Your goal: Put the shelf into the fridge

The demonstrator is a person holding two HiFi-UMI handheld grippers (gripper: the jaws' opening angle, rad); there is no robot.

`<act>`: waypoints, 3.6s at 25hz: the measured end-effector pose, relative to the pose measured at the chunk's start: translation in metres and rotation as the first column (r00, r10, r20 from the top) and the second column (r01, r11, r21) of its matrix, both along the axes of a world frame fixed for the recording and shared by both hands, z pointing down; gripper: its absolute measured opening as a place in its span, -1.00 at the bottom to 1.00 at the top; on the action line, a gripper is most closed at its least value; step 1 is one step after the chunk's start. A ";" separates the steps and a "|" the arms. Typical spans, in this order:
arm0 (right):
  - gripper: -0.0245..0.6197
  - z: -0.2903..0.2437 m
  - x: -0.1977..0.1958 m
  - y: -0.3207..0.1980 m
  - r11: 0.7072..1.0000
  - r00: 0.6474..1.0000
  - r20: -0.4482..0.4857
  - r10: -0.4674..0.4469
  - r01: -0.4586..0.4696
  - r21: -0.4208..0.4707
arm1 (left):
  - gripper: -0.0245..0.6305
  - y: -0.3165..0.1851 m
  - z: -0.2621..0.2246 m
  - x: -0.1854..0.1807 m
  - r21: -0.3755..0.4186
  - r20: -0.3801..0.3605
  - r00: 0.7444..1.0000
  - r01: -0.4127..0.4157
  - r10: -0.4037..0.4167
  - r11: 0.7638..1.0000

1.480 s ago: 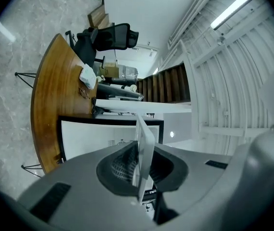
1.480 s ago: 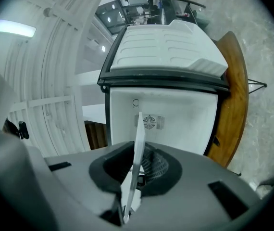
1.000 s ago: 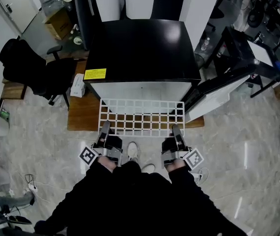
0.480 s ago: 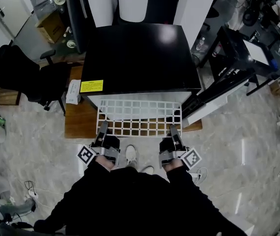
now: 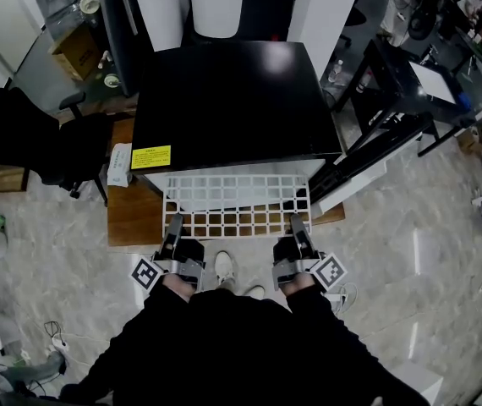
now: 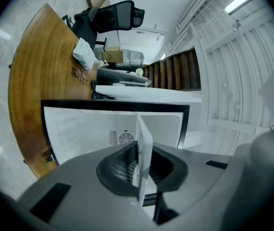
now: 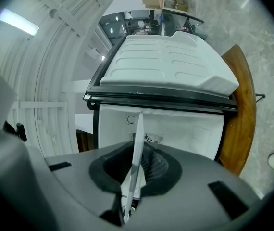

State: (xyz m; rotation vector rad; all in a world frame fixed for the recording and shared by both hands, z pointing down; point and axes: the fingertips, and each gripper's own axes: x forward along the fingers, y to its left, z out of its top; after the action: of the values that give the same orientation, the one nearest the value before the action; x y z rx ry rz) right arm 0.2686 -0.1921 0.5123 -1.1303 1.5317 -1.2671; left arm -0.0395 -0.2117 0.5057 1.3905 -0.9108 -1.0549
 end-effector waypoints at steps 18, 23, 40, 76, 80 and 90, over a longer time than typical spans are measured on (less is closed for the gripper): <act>-0.81 -0.004 0.010 -0.043 0.998 0.999 0.026 0.043 -0.042 -0.045 | -0.83 -0.021 -0.001 0.005 -0.051 -0.026 0.998 0.062 -0.064 0.997; -0.81 -0.003 0.009 -0.059 0.997 0.997 0.029 0.068 -0.066 -0.049 | -0.83 -0.038 -0.001 0.004 -0.055 -0.021 0.996 0.089 -0.090 0.995; -0.82 -0.001 0.003 -0.141 0.983 0.982 0.062 0.179 -0.176 -0.047 | -0.83 -0.119 0.001 -0.004 -0.064 -0.004 0.981 0.193 -0.194 0.979; -0.60 -0.050 -0.050 -0.053 0.973 0.885 -0.439 -0.154 0.213 0.088 | -0.65 -0.032 -0.013 0.033 0.129 0.663 0.746 -0.206 0.070 0.970; -0.81 -0.082 -0.080 -0.014 0.897 0.695 -0.697 -0.176 0.406 0.178 | -0.84 0.011 -0.050 0.053 0.214 0.857 0.514 -0.392 0.020 0.895; -0.92 -0.125 -0.123 0.046 0.746 0.441 -0.893 -0.093 0.624 0.231 | -0.91 0.070 -0.111 0.092 0.259 0.944 0.323 -0.590 -0.071 0.765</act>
State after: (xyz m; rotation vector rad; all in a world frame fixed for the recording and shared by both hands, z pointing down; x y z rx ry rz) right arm 0.1453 -0.1462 0.3872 -1.0681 2.8212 -0.3424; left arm 0.0526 -0.1421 0.3945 2.7206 -1.0780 -0.0901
